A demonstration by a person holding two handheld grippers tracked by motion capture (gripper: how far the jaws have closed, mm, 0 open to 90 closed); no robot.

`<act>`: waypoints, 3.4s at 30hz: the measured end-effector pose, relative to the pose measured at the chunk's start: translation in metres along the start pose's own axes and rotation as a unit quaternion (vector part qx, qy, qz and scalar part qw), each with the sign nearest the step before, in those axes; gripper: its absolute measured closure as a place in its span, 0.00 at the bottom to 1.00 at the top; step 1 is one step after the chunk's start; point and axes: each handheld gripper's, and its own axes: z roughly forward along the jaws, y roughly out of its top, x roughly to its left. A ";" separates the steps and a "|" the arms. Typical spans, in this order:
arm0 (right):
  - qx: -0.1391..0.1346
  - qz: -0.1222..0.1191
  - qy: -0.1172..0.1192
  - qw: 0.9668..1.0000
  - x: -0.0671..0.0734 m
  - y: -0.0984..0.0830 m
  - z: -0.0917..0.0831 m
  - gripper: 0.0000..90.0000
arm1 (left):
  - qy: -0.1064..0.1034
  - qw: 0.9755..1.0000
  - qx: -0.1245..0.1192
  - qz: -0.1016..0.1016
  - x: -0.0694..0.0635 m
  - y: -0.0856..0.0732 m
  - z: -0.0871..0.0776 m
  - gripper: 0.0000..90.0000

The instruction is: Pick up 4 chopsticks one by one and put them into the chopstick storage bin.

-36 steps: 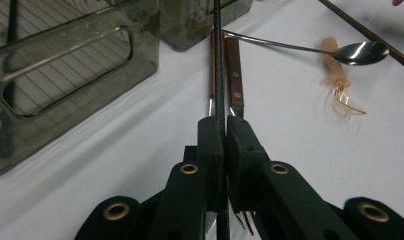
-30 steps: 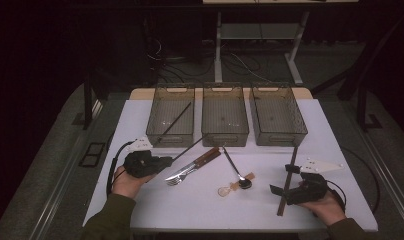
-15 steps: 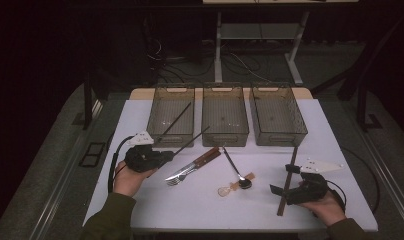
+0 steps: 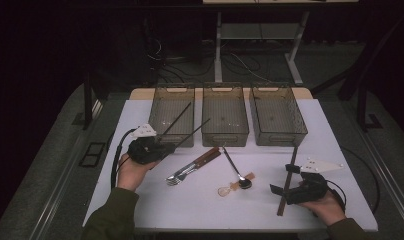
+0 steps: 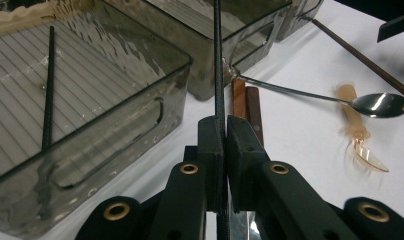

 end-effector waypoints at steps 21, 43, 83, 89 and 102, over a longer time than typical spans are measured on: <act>0.000 0.002 0.000 1.000 -0.001 0.000 0.000 0.01 | 0.020 1.000 -0.019 -0.006 0.027 0.035 0.012 0.94; -0.003 0.004 -0.001 1.000 -0.002 -0.001 -0.001 0.01 | 0.059 0.997 -0.020 -0.045 0.070 0.060 0.022 0.94; -0.003 0.007 0.001 1.000 -0.002 -0.002 -0.002 0.01 | 0.109 0.991 0.033 -0.067 0.100 0.052 0.053 0.93; -0.003 0.007 0.001 1.000 -0.002 -0.002 -0.002 0.01 | 0.110 0.992 0.025 -0.062 0.098 0.054 0.054 0.87; -0.003 0.007 0.001 1.000 -0.002 -0.002 -0.002 0.01 | 0.098 0.994 0.021 -0.039 0.087 0.060 0.044 0.64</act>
